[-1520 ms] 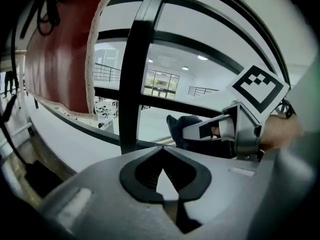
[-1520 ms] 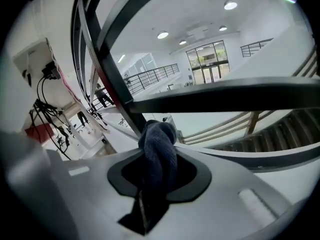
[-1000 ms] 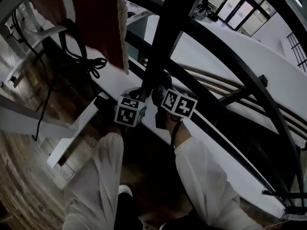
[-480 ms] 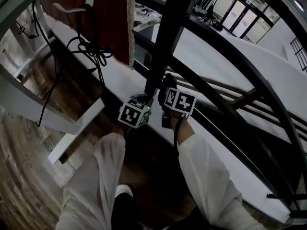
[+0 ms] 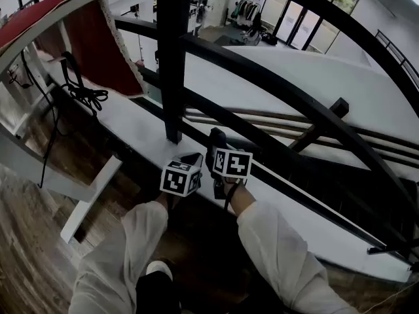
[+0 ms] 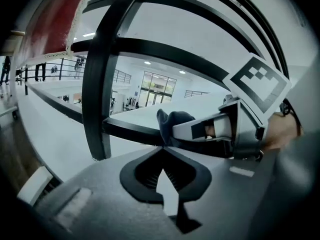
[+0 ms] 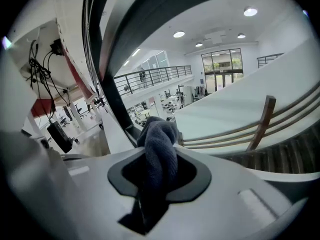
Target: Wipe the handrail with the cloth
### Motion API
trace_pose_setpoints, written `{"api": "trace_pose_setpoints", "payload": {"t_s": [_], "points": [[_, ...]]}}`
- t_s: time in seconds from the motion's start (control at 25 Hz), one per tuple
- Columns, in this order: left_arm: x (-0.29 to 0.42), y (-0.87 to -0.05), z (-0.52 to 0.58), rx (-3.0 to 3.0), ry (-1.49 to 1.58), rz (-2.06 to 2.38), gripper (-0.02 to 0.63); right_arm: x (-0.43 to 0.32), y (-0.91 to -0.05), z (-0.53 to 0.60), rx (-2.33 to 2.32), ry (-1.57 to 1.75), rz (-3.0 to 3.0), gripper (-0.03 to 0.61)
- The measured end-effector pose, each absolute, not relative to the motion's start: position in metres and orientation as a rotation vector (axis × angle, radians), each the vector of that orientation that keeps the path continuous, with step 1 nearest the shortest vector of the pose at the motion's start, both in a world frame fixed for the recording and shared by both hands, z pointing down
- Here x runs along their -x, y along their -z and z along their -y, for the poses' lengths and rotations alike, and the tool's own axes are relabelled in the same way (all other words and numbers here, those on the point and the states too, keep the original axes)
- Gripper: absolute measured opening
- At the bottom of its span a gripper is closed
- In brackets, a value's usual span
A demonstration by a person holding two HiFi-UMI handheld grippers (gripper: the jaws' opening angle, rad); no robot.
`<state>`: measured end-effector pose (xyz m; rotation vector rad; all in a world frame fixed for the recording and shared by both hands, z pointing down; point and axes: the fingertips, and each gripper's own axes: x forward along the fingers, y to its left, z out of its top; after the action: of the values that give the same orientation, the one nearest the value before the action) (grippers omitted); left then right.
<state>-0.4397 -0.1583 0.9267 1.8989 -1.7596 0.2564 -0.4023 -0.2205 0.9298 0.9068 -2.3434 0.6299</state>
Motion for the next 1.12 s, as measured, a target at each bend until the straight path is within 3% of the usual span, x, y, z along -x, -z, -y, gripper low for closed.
{"api": "trace_pose_setpoints", "payload": {"t_s": [0.52,1.12], "points": [[0.349,-0.928,0.173,-1.983,-0.373,1.622,0.002,0.298,-0.925,0.228,-0.972,-0.690,2.349,0.091],[0.177,-0.909,0.164,-2.211,-0.386,1.295,0.002,0.116,-0.926,0.242,-1.144,-0.759,2.259,0.091]]}}
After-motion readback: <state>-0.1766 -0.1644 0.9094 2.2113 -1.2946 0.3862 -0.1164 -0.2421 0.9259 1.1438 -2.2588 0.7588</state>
